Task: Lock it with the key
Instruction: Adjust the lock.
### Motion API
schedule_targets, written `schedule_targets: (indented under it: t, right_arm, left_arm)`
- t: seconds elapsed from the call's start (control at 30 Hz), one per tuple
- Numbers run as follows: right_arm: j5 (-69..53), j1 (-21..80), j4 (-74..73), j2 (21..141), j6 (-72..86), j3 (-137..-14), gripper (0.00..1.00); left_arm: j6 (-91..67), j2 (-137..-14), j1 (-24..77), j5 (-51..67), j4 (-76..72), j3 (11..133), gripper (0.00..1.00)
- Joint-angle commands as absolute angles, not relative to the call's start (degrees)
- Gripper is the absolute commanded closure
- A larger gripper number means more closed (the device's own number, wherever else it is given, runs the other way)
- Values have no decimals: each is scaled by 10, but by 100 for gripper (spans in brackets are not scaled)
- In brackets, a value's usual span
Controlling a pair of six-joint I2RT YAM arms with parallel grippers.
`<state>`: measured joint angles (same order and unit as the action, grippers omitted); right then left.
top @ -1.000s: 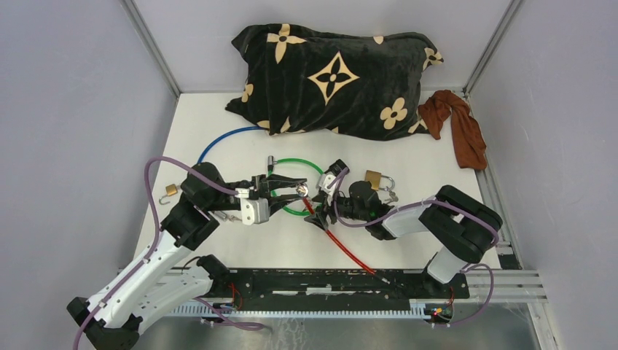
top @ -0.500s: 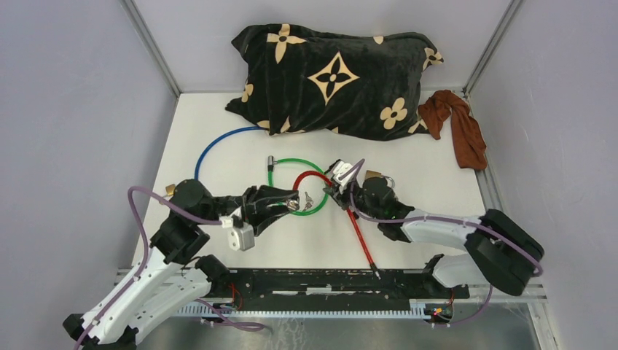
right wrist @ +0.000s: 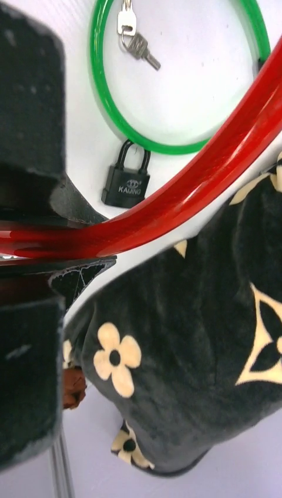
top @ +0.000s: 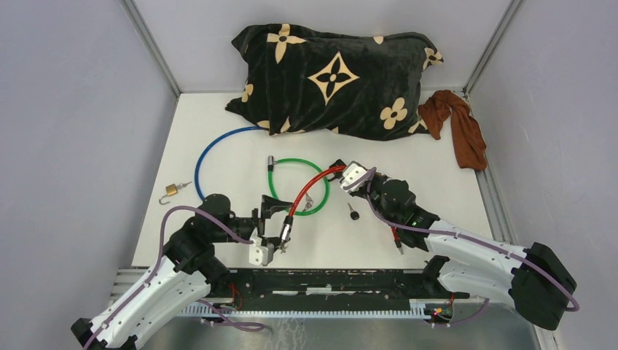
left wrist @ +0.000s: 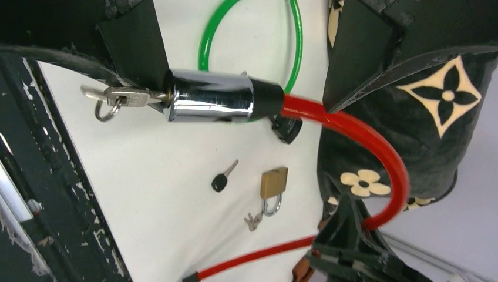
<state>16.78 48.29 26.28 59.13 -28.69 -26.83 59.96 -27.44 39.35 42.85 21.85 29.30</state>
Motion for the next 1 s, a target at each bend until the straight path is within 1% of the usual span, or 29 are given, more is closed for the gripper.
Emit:
schedule_targets:
  t: [0.0, 0.23, 0.37, 0.43, 0.5, 0.53, 0.63, 0.7, 0.8, 0.9, 0.97]
  right_arm:
    - [209, 483, 277, 557, -353, -317, 100]
    - [192, 483, 255, 540, -381, -358, 100]
    - [171, 483, 236, 525, -405, -371, 100]
    - [151, 483, 221, 518, -431, -375, 100]
    - [119, 483, 195, 516, -457, -383, 100]
    - [104, 484, 186, 515, -469, -387, 100]
    - [70, 484, 152, 519, -510, -409, 100]
    - [45, 484, 115, 529, -521, -439, 100]
    - [25, 485, 102, 539, -523, -462, 100]
    - [27, 486, 104, 546, -529, -471, 100]
    - [14, 487, 99, 549, -531, -477, 100]
  left_arm:
    - [641, -252, 393, 377, 289, 275, 0]
    - [657, -257, 393, 364, 312, 258, 0]
    - [602, -261, 393, 343, 269, 264, 0]
    - [493, -260, 393, 316, 204, 268, 0]
    - [317, -267, 393, 244, 99, 278, 1]
    - [244, -278, 393, 209, 48, 291, 5]
    - [87, -327, 393, 161, 25, 344, 18]
    - [26, -335, 393, 184, 19, 356, 21]
    - [12, -339, 392, 257, 36, 350, 23]
    - [6, -352, 393, 318, 65, 350, 19]
    - [-14, -357, 393, 295, 54, 351, 17]
